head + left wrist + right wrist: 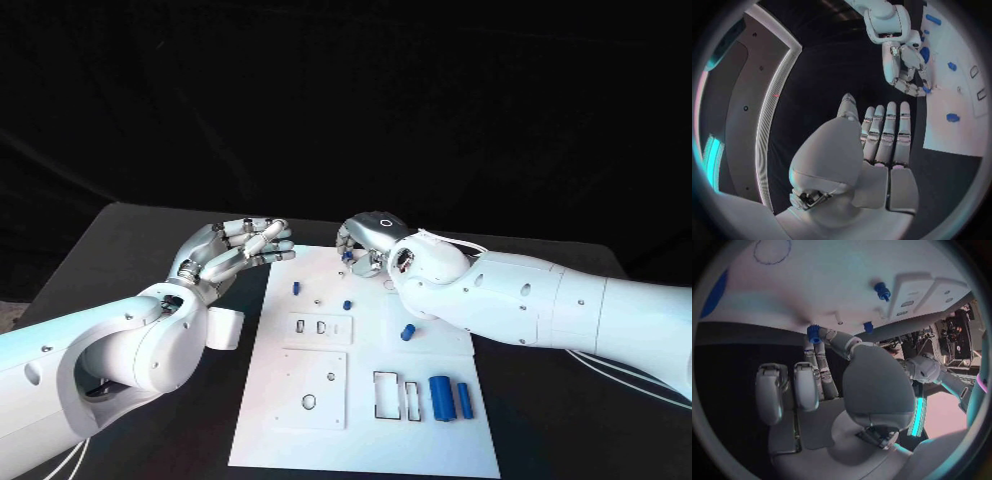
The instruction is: Assemble the parts on the task board
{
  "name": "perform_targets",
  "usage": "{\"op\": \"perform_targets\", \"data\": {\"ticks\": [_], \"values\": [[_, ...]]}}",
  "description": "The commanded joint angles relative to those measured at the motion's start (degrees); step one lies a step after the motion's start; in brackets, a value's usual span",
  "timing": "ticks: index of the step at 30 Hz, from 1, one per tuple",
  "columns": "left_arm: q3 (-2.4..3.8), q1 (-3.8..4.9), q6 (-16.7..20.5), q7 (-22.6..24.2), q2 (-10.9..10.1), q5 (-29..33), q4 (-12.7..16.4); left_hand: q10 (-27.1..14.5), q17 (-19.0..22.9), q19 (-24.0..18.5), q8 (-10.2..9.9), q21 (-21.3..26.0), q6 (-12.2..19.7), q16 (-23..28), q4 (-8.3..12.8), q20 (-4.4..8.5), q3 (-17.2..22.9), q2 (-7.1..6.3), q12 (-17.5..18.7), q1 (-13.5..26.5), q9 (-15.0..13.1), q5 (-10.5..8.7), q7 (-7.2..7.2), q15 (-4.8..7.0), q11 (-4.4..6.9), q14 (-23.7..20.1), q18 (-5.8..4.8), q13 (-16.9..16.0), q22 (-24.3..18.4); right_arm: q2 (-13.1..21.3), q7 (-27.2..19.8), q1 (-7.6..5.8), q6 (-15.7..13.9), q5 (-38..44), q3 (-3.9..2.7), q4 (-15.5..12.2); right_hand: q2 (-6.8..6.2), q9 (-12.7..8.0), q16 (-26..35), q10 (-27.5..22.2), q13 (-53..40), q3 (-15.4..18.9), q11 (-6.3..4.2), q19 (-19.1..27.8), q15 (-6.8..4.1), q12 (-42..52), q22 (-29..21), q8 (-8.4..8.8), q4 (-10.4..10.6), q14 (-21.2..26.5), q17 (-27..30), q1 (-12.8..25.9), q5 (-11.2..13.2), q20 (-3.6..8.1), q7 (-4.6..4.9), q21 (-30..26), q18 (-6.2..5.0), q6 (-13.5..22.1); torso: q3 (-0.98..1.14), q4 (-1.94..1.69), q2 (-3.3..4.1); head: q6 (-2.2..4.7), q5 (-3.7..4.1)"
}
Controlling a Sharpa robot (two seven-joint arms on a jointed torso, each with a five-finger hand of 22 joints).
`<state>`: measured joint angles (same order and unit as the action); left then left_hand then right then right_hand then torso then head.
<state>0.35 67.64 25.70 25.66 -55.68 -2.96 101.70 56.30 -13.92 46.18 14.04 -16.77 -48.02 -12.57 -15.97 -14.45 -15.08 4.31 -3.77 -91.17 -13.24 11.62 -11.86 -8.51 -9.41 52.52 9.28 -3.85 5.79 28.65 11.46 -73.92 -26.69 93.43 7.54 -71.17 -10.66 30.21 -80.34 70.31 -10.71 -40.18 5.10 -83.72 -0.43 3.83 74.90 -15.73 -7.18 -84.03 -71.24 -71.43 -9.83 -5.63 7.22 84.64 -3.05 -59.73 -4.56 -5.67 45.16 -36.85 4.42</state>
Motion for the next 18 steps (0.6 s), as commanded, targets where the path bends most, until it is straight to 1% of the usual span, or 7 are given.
{"op": "perform_targets", "data": {"ticks": [1, 8, 11, 13, 16, 17, 18], "values": [[0.06, 0.17, -0.80, 0.32, 0.06, 0.09, 0.20, -0.33, -0.08, 0.22, -0.21, 0.27, 0.23, 0.35, -0.06, -0.25, -0.27, 0.43, 0.22, -0.13, -0.09, -0.30, 0.03, -0.04, -0.10, -0.21, 1.06, 0.09, -0.07, -0.15, -0.51, 0.16, 0.73, 0.09, 0.06, 0.16, -0.44, 0.13, -0.34, 1.10, -1.41, -0.43, -1.20, 0.00, -0.02, 0.16, 6.75, 0.27, 0.10, -2.42, -0.03, 0.20, -0.13, -0.10, 0.27, 0.10, 0.90, 0.39, -0.02, 0.00, 0.03, 0.04, -0.03], [0.06, 0.25, -0.87, 0.26, 0.08, 0.09, 0.22, -0.33, -0.08, 0.22, -0.21, 0.27, 0.23, 0.35, -0.06, -0.25, -0.27, 0.43, 0.22, -0.13, -0.09, -0.30, 0.03, -0.04, -0.10, -0.21, 1.06, 0.09, -0.07, -0.75, -0.44, 0.18, 1.21, 0.06, 0.07, 1.17, -0.80, 0.32, -0.40, 0.30, -1.38, -0.67, -0.95, 0.27, 0.20, -0.22, 6.52, 0.60, 0.24, -2.37, 0.00, 0.57, -0.08, -0.27, 0.45, -0.08, 0.83, 1.02, -0.12, -0.15, 0.10, 0.20, 0.14], [0.06, 0.27, -0.91, 0.23, 0.07, 0.09, 0.23, -0.33, -0.08, 0.22, -0.21, 0.27, 0.23, 0.35, -0.06, -0.25, -0.27, 0.43, 0.22, -0.13, -0.09, -0.30, 0.03, -0.04, -0.10, -0.21, 1.06, 0.09, -0.07, -1.08, -0.50, 0.19, 1.87, 0.03, 0.11, 1.83, -1.28, 0.44, -0.24, -0.65, -1.25, -0.88, -0.63, 0.74, 0.46, -0.35, 6.01, 0.99, 0.37, -2.22, 0.45, 0.97, 0.15, -0.49, 0.70, -0.46, 0.68, 1.69, -0.17, -0.18, 0.13, 0.22, 0.11], [0.06, 0.29, -0.92, 0.20, 0.06, 0.09, 0.23, -0.33, -0.08, 0.22, -0.21, 0.27, 0.23, 0.35, -0.06, -0.25, -0.27, 0.43, 0.22, -0.13, -0.09, -0.30, 0.03, -0.04, -0.10, -0.21, 1.06, 0.09, -0.07, -1.21, -0.71, 0.20, 2.27, -0.09, 0.14, 2.14, -2.00, 0.39, 0.19, -2.27, -0.89, -1.03, -0.16, 1.64, 0.88, -0.41, 4.97, 1.64, 0.61, -1.94, 1.34, 1.62, 0.28, -0.82, 1.11, -1.20, 0.41, 2.72, -0.17, -0.17, 0.17, 0.23, 0.02], [0.06, 0.31, -0.93, 0.17, 0.01, 0.10, 0.21, -0.33, -0.08, 0.22, -0.21, 0.27, 0.23, 0.35, -0.06, -0.25, -0.27, 0.43, 0.22, -0.13, -0.09, -0.30, 0.03, -0.04, -0.10, -0.21, 1.06, 0.09, -0.07, -1.11, -1.21, 0.20, 2.43, -0.25, 0.18, 2.17, -3.79, -0.27, 1.84, -7.37, 0.45, -0.11, 1.16, 4.89, 2.03, -0.42, 1.03, 3.59, 1.21, -1.00, 4.53, 3.14, -0.04, -1.79, 2.43, -4.07, -0.60, 5.58, -0.16, -0.09, 0.17, 0.12, -0.18], [0.06, 0.31, -0.93, 0.16, -0.01, 0.10, 0.19, -0.33, -0.08, 0.22, -0.21, 0.27, 0.23, 0.35, -0.06, -0.25, -0.27, 0.43, 0.22, -0.13, -0.09, -0.30, 0.03, -0.04, -0.10, -0.21, 1.06, 0.09, -0.07, -0.94, -1.34, 0.20, 2.24, -0.28, 0.19, 1.96, -4.28, -0.76, 2.60, -9.40, 0.97, 1.55, 1.51, 6.46, 2.34, -0.33, -0.87, 4.59, 1.41, -0.49, 5.90, 3.39, 0.24, -2.25, 2.60, -5.58, -1.11, 7.00, -0.15, -0.05, 0.15, 0.14, -0.20], [0.06, 0.32, -0.93, 0.15, -0.03, 0.10, 0.17, -0.33, -0.08, 0.22, -0.21, 0.27, 0.23, 0.35, -0.06, -0.25, -0.27, 0.43, 0.22, -0.13, -0.09, -0.30, 0.03, -0.04, -0.10, -0.21, 1.06, 0.09, -0.07, -0.74, -1.40, 0.20, 2.07, -0.30, 0.19, 1.69, -4.32, -1.00, 2.92, -10.48, 1.25, 3.12, 1.55, 7.21, 2.38, -0.26, -1.82, 5.01, 1.55, -0.26, 6.50, 3.32, 0.26, -2.41, 2.47, -6.39, -1.37, 7.55, -0.14, -0.02, 0.12, 0.12, -0.19]]}}
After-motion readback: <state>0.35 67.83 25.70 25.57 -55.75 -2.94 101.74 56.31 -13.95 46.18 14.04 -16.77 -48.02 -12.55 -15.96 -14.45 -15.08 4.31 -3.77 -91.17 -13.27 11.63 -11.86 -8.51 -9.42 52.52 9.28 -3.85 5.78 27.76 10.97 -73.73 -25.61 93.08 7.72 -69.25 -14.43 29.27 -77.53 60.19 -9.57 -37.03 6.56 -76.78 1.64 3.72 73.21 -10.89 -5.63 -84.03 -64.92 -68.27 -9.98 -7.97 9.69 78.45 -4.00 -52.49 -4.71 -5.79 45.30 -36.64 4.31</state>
